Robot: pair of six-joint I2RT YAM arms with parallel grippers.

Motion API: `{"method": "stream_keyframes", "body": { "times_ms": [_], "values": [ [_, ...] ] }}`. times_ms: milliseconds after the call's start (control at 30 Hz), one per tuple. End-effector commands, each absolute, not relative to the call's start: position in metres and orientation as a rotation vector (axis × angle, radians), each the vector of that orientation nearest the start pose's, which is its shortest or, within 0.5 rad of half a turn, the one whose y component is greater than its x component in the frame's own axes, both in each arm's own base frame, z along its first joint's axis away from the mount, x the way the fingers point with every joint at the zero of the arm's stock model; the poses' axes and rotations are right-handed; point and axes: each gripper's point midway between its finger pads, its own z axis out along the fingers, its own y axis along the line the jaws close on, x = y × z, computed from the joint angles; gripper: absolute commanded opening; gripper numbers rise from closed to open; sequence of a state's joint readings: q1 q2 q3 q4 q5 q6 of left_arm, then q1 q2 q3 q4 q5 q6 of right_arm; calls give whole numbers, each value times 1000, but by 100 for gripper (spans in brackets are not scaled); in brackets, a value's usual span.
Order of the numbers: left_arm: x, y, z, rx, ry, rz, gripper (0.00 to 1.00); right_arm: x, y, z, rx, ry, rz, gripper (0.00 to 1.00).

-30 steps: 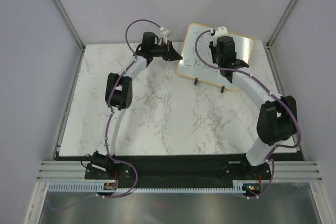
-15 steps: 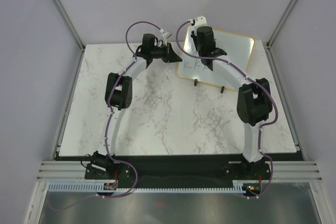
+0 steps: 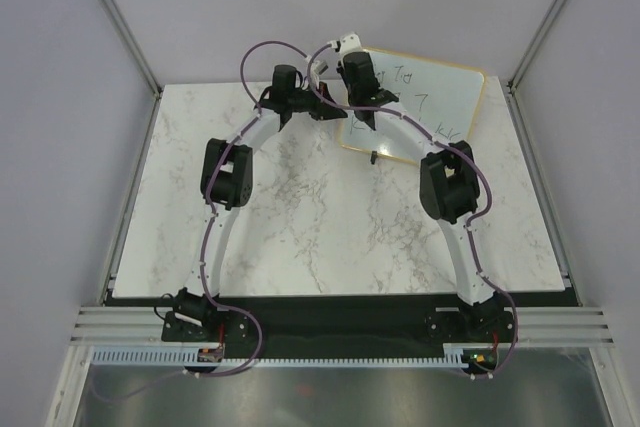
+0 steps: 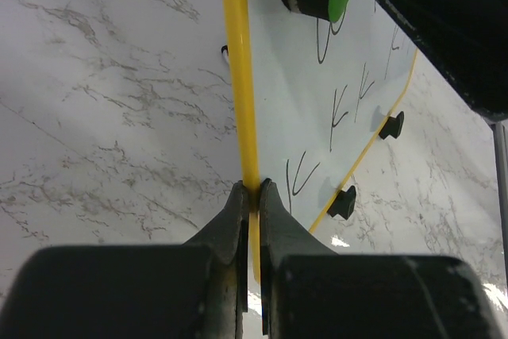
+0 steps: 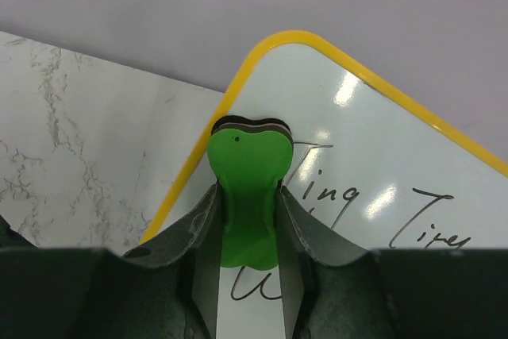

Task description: Erase the whiteboard

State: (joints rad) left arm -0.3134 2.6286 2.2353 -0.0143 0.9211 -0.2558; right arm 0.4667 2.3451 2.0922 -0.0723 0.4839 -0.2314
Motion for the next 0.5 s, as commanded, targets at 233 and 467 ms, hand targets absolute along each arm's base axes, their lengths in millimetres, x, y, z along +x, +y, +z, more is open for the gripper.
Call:
{"method": "stream_keyframes", "body": {
  "times_ms": [233,467],
  "values": [
    [571,-339,115,752,1834,-1174,2,617,113,217,-74,1854,-524,0],
    [573,-336,115,758,1838,-1139,2,605,71,210,-14,1884,-545,0]
  ]
}}
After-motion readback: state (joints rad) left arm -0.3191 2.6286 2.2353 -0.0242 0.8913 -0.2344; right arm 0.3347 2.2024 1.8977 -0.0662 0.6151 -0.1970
